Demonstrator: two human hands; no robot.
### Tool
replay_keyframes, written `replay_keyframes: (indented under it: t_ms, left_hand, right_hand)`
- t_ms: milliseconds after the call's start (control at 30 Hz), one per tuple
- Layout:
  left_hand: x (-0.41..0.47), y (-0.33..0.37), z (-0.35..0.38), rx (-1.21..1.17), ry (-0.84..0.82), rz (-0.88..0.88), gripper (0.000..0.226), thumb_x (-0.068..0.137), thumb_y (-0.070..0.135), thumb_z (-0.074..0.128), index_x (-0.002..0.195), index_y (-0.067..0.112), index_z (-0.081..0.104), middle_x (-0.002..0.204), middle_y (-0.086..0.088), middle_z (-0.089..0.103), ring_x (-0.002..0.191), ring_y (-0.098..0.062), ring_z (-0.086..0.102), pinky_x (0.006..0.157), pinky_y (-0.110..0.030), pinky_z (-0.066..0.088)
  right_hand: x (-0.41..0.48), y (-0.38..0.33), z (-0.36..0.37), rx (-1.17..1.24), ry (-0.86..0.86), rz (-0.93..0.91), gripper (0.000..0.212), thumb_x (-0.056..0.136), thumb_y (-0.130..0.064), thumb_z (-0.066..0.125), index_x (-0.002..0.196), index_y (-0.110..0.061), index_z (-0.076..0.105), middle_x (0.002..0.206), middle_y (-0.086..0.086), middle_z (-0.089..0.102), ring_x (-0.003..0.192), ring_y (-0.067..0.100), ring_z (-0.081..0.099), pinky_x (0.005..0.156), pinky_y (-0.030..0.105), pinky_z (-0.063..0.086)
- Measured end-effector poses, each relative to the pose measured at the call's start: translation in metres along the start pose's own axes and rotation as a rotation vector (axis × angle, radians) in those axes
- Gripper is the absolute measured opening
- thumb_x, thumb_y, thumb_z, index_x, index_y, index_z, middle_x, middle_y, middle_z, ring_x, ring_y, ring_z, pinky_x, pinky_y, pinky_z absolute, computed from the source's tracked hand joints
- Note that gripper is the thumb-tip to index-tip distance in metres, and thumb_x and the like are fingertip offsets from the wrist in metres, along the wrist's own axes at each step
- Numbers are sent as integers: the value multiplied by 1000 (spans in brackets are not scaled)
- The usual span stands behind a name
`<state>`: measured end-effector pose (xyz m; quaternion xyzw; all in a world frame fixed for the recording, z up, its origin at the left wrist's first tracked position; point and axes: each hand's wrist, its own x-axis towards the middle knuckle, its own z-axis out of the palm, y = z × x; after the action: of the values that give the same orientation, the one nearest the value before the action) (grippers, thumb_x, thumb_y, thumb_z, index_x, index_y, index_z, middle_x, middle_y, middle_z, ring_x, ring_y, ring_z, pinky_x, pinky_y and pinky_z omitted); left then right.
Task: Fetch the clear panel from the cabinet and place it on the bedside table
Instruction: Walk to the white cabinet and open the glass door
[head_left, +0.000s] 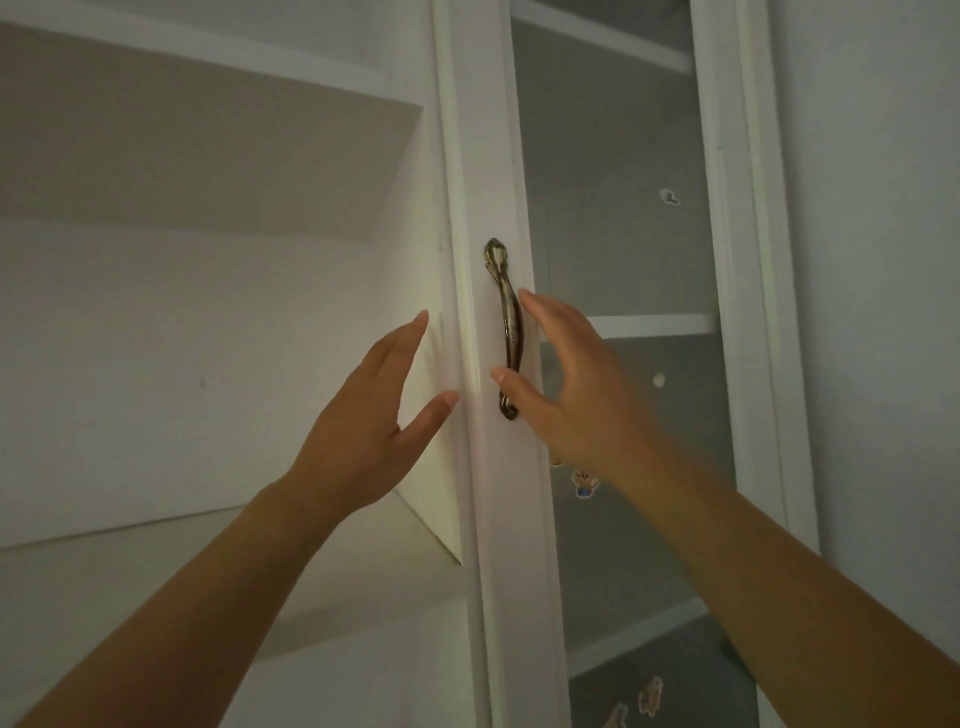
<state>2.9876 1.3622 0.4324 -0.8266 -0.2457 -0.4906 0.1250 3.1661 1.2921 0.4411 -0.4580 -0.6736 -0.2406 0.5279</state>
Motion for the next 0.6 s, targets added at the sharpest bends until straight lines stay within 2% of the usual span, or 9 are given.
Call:
replay_keyframes:
  t_ms: [67,200,300,400,500,600]
  left_hand:
    - [9,-5,4,-65,20,27,68,88,50,39,145,31,6,153,10,18,134,0,19,103,-21,20]
    - [25,-15,13,-148,88,89,65,90,53,35,145,34,6,150,19,13,133,8,8,103,-13,12]
    - [26,-19,24,-282,85,84,62,89,53,32,143,38,4,149,23,6,137,7,5,110,-22,14]
    - [22,-22,36,-371,92,107,60,88,56,26,141,40,4,153,19,4,138,6,3,113,-27,11]
    - [24,-27,44,-389,103,114,59,88,56,23,141,42,1,154,19,0,138,7,0,111,-21,6]
    - [24,-25,47,-383,112,119,57,86,58,17,138,45,-5,153,19,-4,138,7,-4,107,-14,0]
  right_hand:
    - [2,0,2,-23,26,3,62,88,-37,57,141,-22,28,145,-6,35,129,7,32,99,17,24]
    - [6,-3,5,-80,89,-8,57,87,-34,58,138,-21,35,140,-5,40,124,4,37,102,22,30]
    - [7,-7,7,-88,127,14,56,86,-32,59,137,-21,38,128,-8,43,112,1,43,97,24,40]
    - [9,-11,11,-114,150,27,56,86,-30,61,136,-21,40,113,-13,43,95,-4,47,86,14,45]
    - [9,-13,15,-117,167,51,56,86,-27,61,137,-19,39,111,-13,42,93,-5,48,79,7,47]
    - [9,-16,17,-119,180,64,57,87,-24,59,139,-18,36,112,-12,42,94,-5,48,77,6,46]
